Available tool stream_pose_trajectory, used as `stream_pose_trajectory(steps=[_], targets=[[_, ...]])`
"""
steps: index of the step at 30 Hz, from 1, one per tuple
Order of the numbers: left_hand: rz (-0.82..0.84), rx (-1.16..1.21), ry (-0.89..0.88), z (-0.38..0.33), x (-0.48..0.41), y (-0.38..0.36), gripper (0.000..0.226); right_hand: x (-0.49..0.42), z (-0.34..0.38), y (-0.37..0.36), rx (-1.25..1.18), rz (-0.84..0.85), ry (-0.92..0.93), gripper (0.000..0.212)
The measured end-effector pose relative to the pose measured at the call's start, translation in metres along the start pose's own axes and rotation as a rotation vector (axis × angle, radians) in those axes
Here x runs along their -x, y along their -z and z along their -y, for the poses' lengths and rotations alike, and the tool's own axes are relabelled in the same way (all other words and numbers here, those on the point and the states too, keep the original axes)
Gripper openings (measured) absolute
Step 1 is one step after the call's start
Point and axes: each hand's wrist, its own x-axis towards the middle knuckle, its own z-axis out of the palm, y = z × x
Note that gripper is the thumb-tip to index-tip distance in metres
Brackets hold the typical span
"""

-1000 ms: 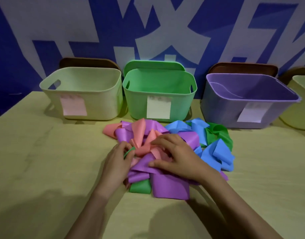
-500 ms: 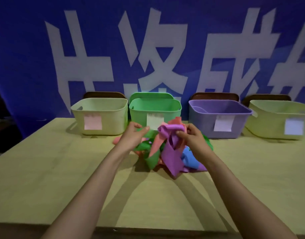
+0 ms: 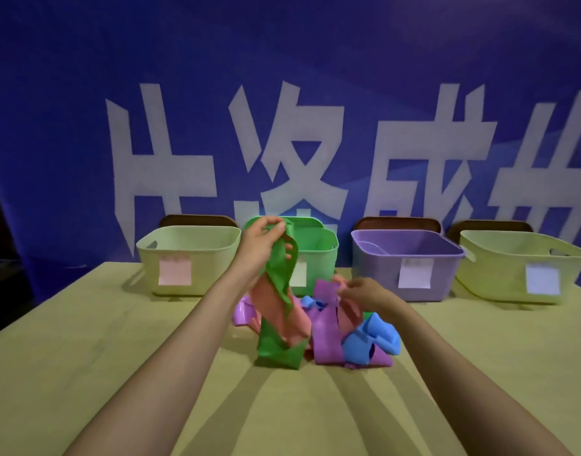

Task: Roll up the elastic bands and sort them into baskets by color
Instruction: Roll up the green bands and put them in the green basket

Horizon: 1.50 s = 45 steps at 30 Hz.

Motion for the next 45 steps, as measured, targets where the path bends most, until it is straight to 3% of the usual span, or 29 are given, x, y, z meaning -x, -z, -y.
stream_pose_trajectory(steps=[2,5,6,8,10,12,16,19,21,24,26,29,32,34,37,41,45], targets=[[0.064,0.018,0.001,0.000,-0.005,-0.003,0.010,0.000,0.003,0.002,0.259,0.084,-0.025,0.029],[0.119,0.035,0.009,0.002,-0.014,-0.006,0.023,0.005,0.020,0.006,0.451,-0.077,0.122,0.039],[0.132,0.061,0.017,0.002,-0.015,-0.007,0.026,0.008,0.025,0.006,0.390,-0.121,0.214,0.040],[0.159,0.119,0.030,0.003,-0.017,-0.008,0.030,0.015,0.035,0.003,0.089,-0.032,0.363,0.050],[0.193,0.173,0.029,0.002,-0.018,-0.008,0.031,0.022,0.043,-0.005,-0.190,0.166,0.387,0.060],[0.229,0.226,0.037,0.002,-0.018,-0.007,0.031,0.020,0.044,-0.017,-0.233,0.234,0.387,0.055],[0.293,0.219,0.095,0.009,-0.016,-0.001,0.047,0.012,0.043,-0.030,-0.341,0.143,0.421,0.016],[0.282,-0.009,0.147,0.024,-0.016,0.009,0.063,0.008,0.051,-0.026,-0.253,-0.062,0.440,0.032],[0.202,-0.180,0.201,0.039,-0.017,0.014,0.064,0.007,0.055,-0.023,-0.293,-0.104,0.420,0.038],[-0.001,-0.350,0.215,0.064,-0.011,0.015,0.061,0.004,0.057,-0.017,-0.443,-0.166,0.347,0.035],[-0.058,-0.330,0.153,0.072,0.000,0.010,0.061,0.005,0.056,-0.014,-0.525,-0.170,0.315,0.031],[0.006,-0.213,0.188,0.077,0.021,0.004,0.069,0.005,0.055,-0.015,-0.706,-0.125,0.256,0.026],[0.119,-0.287,0.305,0.089,0.032,0.003,0.082,0.002,0.055,-0.014,-0.935,-0.103,0.190,0.026],[0.123,-0.307,0.311,0.099,0.032,0.004,0.069,0.001,0.054,-0.010,-1.019,-0.093,0.130,0.025],[-0.003,-0.287,0.205,0.098,0.025,0.008,0.039,0.005,0.048,-0.009,-0.989,0.014,0.076,0.023],[0.058,-0.282,0.029,0.075,0.015,0.005,0.023,0.015,0.035,-0.009,-0.589,0.136,0.099,0.042],[0.085,-0.425,-0.109,0.061,0.005,0.005,0.022,0.013,0.030,-0.013,-0.547,-0.023,0.196,0.018]])
